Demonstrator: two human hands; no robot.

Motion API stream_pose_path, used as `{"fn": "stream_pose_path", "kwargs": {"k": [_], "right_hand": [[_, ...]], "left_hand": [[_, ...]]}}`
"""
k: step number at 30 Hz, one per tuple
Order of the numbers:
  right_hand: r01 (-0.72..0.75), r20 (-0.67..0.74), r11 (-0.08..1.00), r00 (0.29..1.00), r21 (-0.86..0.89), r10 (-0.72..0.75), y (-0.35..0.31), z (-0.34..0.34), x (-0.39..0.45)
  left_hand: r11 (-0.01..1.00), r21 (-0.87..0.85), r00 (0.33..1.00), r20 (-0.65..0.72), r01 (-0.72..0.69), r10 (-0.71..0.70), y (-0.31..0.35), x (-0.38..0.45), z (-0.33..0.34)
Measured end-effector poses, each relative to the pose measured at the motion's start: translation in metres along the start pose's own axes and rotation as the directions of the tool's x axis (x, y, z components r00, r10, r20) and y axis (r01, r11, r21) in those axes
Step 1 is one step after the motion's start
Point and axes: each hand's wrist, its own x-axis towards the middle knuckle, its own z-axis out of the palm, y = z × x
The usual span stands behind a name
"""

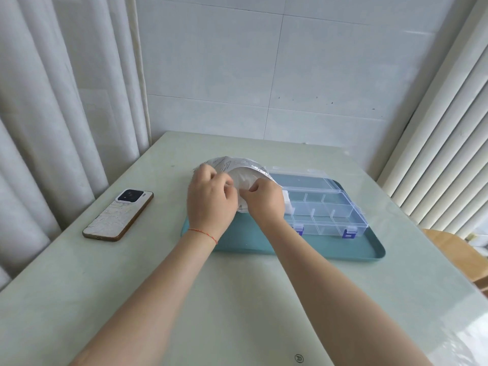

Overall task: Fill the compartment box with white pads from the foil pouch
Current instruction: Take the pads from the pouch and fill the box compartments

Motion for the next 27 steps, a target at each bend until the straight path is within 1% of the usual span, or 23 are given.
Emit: {"fn": "stream_pose_path", "kwargs": {"k": [1, 2, 3, 4, 5, 8, 10, 12, 14, 16, 18, 20, 24, 27], "right_hand": [[-0.003, -0.004, 1.000, 1.000, -0.006, 0.003, 0.000, -0.002, 0.000], [-0.004, -0.002, 1.000, 1.000, -0.007, 0.004, 0.000, -0.003, 0.001], [0.003, 0.005, 1.000, 1.000, 0.002, -0.003, 0.001, -0.005, 0.001], [0.014, 0.016, 1.000, 1.000, 0.014, -0.014, 0.002, -0.007, 0.001], [0.025, 0.027, 0.999, 0.999, 0.030, -0.025, 0.003, -0.009, 0.001], [0.052, 0.051, 0.996, 0.997, 0.068, -0.056, 0.009, -0.018, 0.003], [0.057, 0.058, 0.995, 0.996, 0.088, -0.062, 0.013, -0.023, 0.004], [0.041, 0.067, 0.989, 0.996, 0.144, -0.051, 0.015, -0.026, 0.004], [0.018, 0.090, 0.982, 0.995, 0.186, -0.036, 0.016, -0.027, 0.002], [0.014, 0.120, 0.980, 0.992, 0.199, -0.038, 0.015, -0.027, 0.001], [0.018, 0.146, 0.980, 0.988, 0.196, -0.047, 0.013, -0.028, 0.000], [0.022, 0.148, 0.982, 0.988, 0.186, -0.050, 0.011, -0.028, 0.000], [0.063, 0.108, 0.990, 0.991, 0.124, -0.077, 0.009, -0.027, 0.003], [0.067, 0.099, 0.994, 0.992, 0.091, -0.076, 0.009, -0.028, 0.005]], "left_hand": [[0.999, -0.033, 0.997, 0.070, 0.022, -0.020, 0.006, 0.000, -0.004], [0.997, -0.051, 0.981, 0.188, 0.065, -0.055, 0.012, 0.000, -0.004], [0.994, -0.025, 0.942, 0.322, 0.109, -0.096, 0.016, 0.000, -0.003], [0.991, 0.009, 0.901, 0.415, 0.134, -0.126, 0.018, -0.001, -0.001], [0.988, 0.029, 0.869, 0.473, 0.154, -0.149, 0.018, -0.002, 0.002], [0.975, 0.039, 0.812, 0.547, 0.220, -0.205, 0.015, -0.006, 0.006], [0.966, 0.025, 0.789, 0.572, 0.259, -0.226, 0.012, -0.008, 0.009], [0.963, 0.018, 0.780, 0.582, 0.270, -0.229, 0.012, -0.009, 0.012], [0.964, 0.000, 0.802, 0.555, 0.264, -0.220, 0.012, -0.010, 0.014], [0.976, -0.037, 0.857, 0.487, 0.215, -0.171, 0.014, -0.010, 0.015], [0.985, -0.095, 0.890, 0.447, 0.147, -0.090, 0.018, -0.011, 0.015], [0.986, -0.118, 0.890, 0.453, 0.114, -0.049, 0.019, -0.010, 0.016], [0.993, -0.053, 0.875, 0.481, 0.102, -0.064, 0.017, -0.003, 0.019], [0.994, -0.061, 0.875, 0.482, 0.093, -0.053, 0.017, -0.001, 0.019]]}}
